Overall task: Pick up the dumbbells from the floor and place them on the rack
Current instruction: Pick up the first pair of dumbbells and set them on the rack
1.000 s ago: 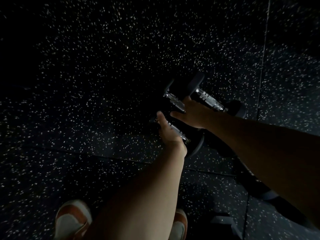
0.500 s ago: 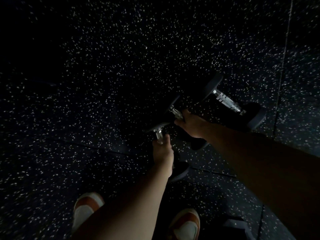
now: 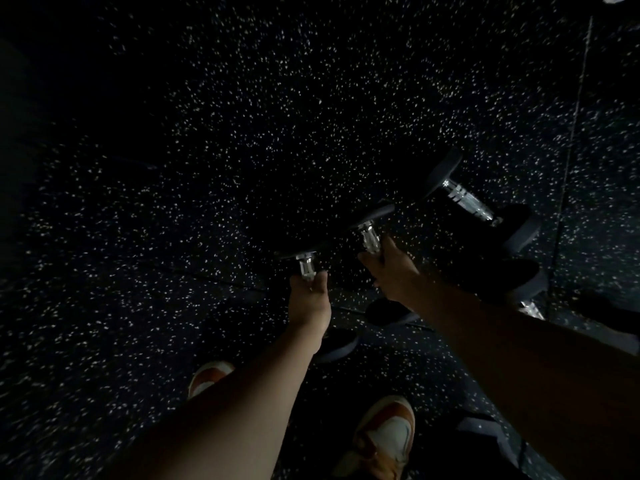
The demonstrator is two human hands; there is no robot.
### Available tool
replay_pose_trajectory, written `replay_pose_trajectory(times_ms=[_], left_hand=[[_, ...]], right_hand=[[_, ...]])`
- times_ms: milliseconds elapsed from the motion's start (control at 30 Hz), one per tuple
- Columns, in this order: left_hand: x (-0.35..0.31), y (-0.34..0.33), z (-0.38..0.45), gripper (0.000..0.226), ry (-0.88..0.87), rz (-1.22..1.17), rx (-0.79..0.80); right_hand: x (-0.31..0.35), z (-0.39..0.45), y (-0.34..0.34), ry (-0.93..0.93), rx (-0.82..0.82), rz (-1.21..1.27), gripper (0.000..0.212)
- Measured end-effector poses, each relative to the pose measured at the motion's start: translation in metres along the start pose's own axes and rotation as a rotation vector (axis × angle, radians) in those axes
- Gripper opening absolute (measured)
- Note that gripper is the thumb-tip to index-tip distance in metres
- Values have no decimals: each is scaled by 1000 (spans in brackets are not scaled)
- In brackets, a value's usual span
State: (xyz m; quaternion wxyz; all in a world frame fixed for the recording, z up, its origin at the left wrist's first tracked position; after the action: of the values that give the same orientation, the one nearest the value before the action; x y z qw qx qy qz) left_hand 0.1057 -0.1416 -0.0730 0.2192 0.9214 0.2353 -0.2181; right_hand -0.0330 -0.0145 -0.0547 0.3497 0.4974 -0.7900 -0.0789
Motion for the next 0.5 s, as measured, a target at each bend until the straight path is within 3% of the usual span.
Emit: replay_pose_trajectory(times_ms=[200,300,500], left_hand=[[-64,51,-65,40,-54,-10,30],[-110,87,-106,40,-68,-31,26],[-216,165,-186,42,-164,-50,12]], right_hand=[[65,-90,33,-39,1,141,21],[111,-141,62,-65,-15,201,29],[228,-238,128,11,-55,144,38]])
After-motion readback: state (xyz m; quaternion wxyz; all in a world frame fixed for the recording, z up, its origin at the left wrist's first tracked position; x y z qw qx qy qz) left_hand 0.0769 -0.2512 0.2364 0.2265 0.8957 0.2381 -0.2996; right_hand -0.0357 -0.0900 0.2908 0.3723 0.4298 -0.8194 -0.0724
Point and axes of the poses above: each hand's wrist, its own z-axis towards the middle knuckle, its own y-axis out of the back of the hand, x = y × z, the point moved 5 cm from there along z, towards the middle knuckle
